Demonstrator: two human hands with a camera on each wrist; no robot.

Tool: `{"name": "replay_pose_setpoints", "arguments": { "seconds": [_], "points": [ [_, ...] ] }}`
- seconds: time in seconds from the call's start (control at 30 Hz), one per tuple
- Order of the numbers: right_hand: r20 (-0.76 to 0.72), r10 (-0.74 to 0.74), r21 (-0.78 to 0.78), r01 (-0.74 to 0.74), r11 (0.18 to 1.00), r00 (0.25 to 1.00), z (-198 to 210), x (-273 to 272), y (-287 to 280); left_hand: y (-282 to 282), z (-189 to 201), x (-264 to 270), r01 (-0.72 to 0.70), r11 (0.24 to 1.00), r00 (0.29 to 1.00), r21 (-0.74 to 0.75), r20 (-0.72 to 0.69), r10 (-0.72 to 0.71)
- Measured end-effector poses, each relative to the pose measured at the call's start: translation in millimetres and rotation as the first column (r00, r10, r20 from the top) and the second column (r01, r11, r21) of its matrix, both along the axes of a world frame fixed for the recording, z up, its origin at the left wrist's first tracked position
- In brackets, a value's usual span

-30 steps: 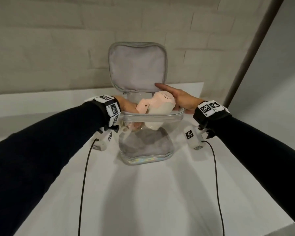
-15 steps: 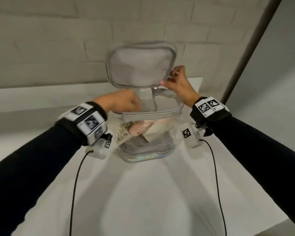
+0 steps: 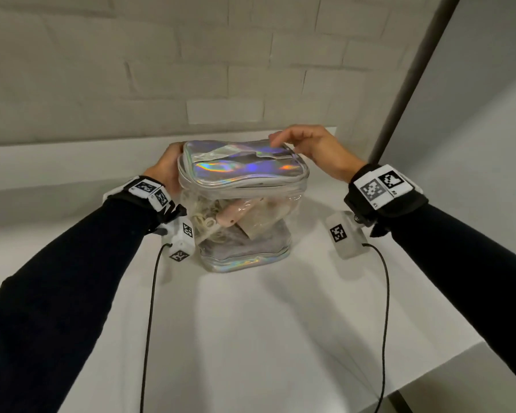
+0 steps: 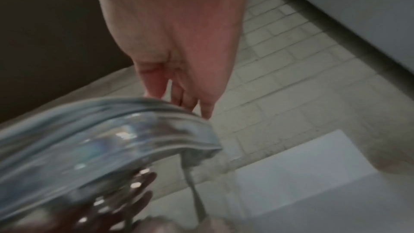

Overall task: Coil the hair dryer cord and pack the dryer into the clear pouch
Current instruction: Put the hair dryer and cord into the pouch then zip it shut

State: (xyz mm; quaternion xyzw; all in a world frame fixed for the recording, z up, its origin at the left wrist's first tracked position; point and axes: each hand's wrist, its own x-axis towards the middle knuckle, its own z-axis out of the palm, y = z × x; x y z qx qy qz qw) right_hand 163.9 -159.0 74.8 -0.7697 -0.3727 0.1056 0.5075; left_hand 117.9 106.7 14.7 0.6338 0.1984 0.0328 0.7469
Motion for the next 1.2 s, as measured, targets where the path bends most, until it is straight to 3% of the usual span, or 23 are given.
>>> {"name": "replay_pose_setpoints", "arguments": {
  "seconds": [0.03, 0.1, 0.2, 0.27, 0.3, 0.33, 0.4, 0.43, 0.53, 0.6, 0.7, 0.87, 0.93, 1.03, 1.2],
  "points": [
    [0.025, 0.007, -0.032, -0.007, 0.999, 1.000, 2.3, -9.1, 3.8, 0.7, -0.6, 1.5, 0.038, 0.999, 0.999, -0.016, 0.016, -0.038],
    [0.213, 0.093, -0.259, -0.036, 0.965, 0.973, 4.6, -28.7, 12.8, -5.6, 2.2, -1.2, 0.144, 0.989, 0.989, -0.043, 0.044, -0.142],
    [0.486, 0.262, -0.518, 0.034, 0.854, 0.834, -1.5, -44.7, 28.9, -11.1, 11.1, -9.0, 0.287, 0.957, 0.947, -0.049, 0.168, -0.275],
    [0.546, 0.259, -0.536, 0.094, 0.839, 0.797, -5.5, -43.2, 37.5, -3.6, 12.7, -6.1, 0.143, 0.988, 0.969, 0.059, 0.192, -0.152],
    [0.551, 0.253, -0.544, 0.113, 0.831, 0.795, -5.7, -42.1, 39.8, 0.9, 14.1, -4.8, 0.053, 0.975, 0.968, 0.214, 0.231, -0.103],
    [0.547, 0.253, -0.552, 0.117, 0.825, 0.798, -6.6, -39.4, 41.2, 3.6, 17.4, -6.2, -0.026, 0.906, 0.961, 0.421, 0.259, -0.093],
    [0.502, 0.264, -0.571, 0.086, 0.817, 0.823, -7.3, -37.4, 43.4, 3.2, 26.3, -9.6, -0.122, 0.599, 0.940, 0.791, 0.285, -0.186],
    [0.487, 0.264, -0.578, 0.081, 0.812, 0.833, -7.9, -37.3, 44.5, 4.3, 31.8, -11.6, -0.153, 0.449, 0.937, 0.880, 0.274, -0.219],
    [0.480, 0.236, -0.595, 0.116, 0.795, 0.845, -11.6, -36.5, 44.9, 3.3, 52.1, -21.6, -0.151, 0.120, 0.946, 0.981, 0.178, -0.272],
    [0.470, 0.213, -0.602, 0.135, 0.787, 0.857, -14.9, -34.9, 45.1, 2.1, 61.5, -35.5, -0.120, 0.035, 0.957, 0.992, 0.125, -0.263],
    [0.455, 0.196, -0.616, 0.148, 0.774, 0.869, -17.1, -36.8, 47.9, -4.3, 57.2, -67.6, -0.148, 0.038, 0.969, 0.988, 0.152, -0.193],
    [0.507, 0.143, -0.592, 0.222, 0.775, 0.850, -19.4, -44.7, 47.9, -50.2, 24.4, -118.1, -0.332, 0.065, 0.940, 0.941, 0.336, -0.066],
    [0.491, 0.140, -0.615, 0.228, 0.755, 0.860, -19.3, -46.3, 48.7, -60.3, 20.1, -125.6, -0.397, 0.141, 0.915, 0.907, 0.403, -0.020],
    [0.447, 0.160, -0.639, 0.188, 0.746, 0.880, -18.2, -48.1, 51.9, -64.9, 19.6, -130.8, -0.489, 0.317, 0.866, 0.813, 0.495, 0.068],
    [0.431, 0.117, -0.665, 0.227, 0.712, 0.895, -17.3, -44.2, 47.2, -83.6, 5.3, -135.8, -0.431, 0.408, 0.882, 0.805, 0.472, 0.000]
  ]
}}
